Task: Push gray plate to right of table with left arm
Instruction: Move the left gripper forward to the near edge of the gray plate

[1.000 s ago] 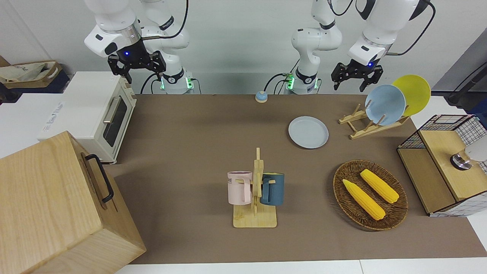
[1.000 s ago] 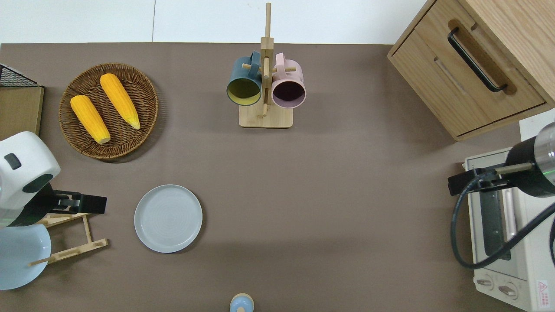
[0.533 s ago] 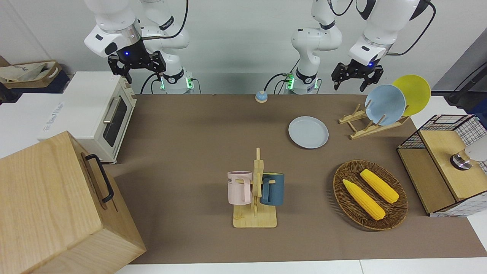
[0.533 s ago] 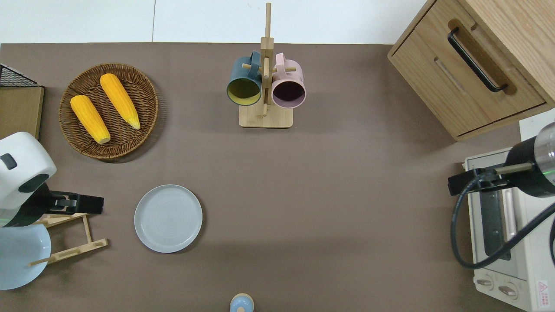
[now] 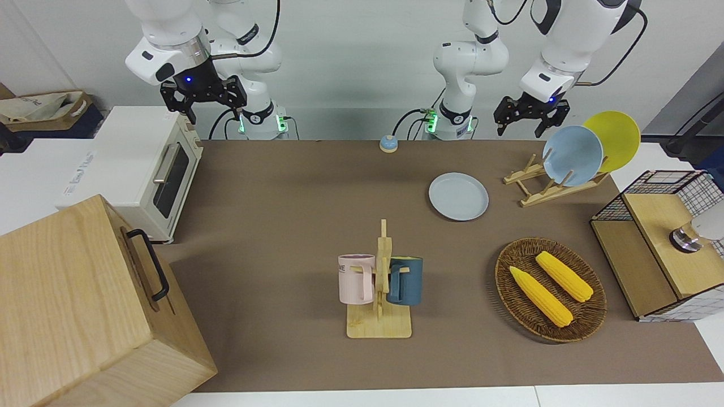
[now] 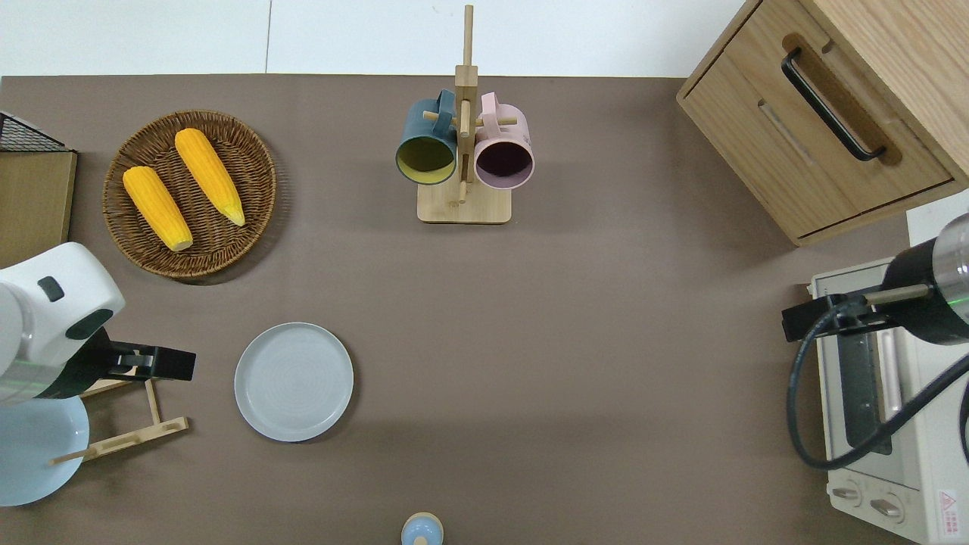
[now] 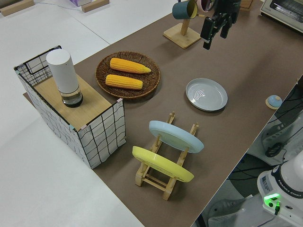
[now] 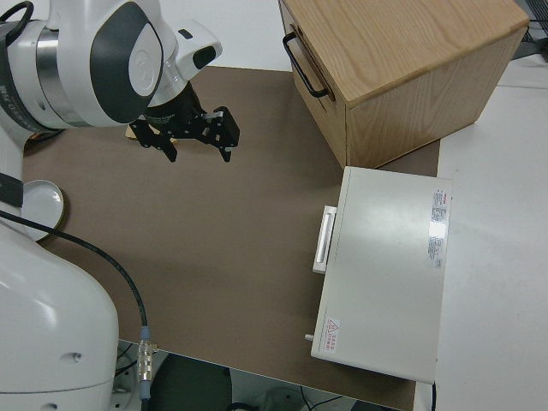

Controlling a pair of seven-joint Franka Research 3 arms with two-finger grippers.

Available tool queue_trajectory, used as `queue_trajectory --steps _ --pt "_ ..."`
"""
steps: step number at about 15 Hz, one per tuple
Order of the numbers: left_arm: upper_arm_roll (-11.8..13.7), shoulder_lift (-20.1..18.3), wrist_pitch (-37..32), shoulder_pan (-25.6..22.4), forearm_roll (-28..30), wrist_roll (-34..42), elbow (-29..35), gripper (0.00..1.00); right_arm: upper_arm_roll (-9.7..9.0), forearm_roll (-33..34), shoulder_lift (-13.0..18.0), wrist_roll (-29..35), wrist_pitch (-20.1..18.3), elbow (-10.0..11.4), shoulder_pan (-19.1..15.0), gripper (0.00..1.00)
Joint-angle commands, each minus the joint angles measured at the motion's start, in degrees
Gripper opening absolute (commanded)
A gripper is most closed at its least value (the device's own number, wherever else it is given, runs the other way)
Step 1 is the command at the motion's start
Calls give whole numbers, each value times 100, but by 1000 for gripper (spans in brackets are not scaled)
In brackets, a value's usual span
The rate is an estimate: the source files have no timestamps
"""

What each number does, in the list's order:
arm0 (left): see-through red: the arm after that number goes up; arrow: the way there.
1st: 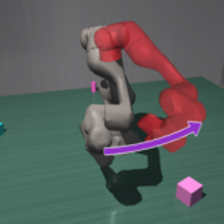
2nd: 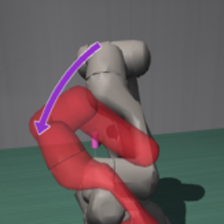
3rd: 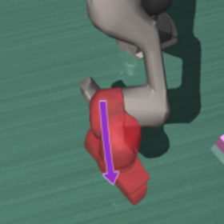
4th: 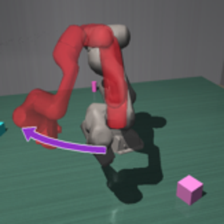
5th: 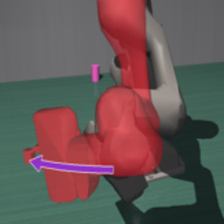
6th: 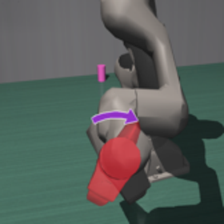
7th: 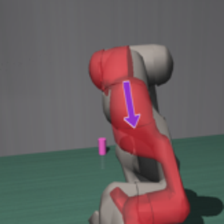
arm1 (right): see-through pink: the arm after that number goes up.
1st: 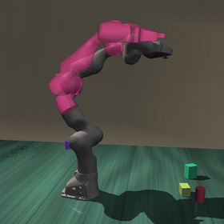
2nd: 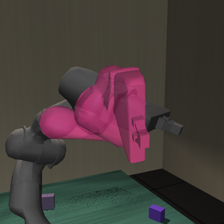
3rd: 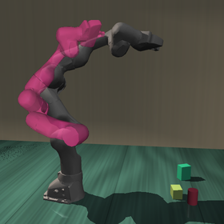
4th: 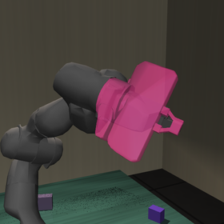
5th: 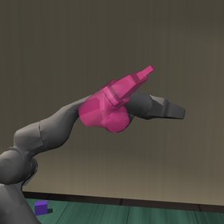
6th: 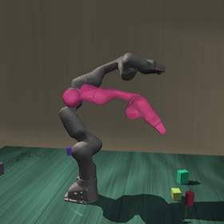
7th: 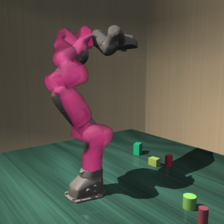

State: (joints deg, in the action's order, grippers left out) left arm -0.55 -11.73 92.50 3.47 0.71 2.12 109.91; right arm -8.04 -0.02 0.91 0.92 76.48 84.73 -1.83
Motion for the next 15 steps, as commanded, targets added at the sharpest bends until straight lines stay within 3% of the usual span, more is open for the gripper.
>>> queue_trajectory --steps 1,15 --pt "2 -110 548 4 -44 -37 583 995 -92 -25 14 75 -89 -53 -107 983" --pt "151 -295 2842 -48 -44 7 2569 995 -92 -25 14 66 -89 -53 -107 983"
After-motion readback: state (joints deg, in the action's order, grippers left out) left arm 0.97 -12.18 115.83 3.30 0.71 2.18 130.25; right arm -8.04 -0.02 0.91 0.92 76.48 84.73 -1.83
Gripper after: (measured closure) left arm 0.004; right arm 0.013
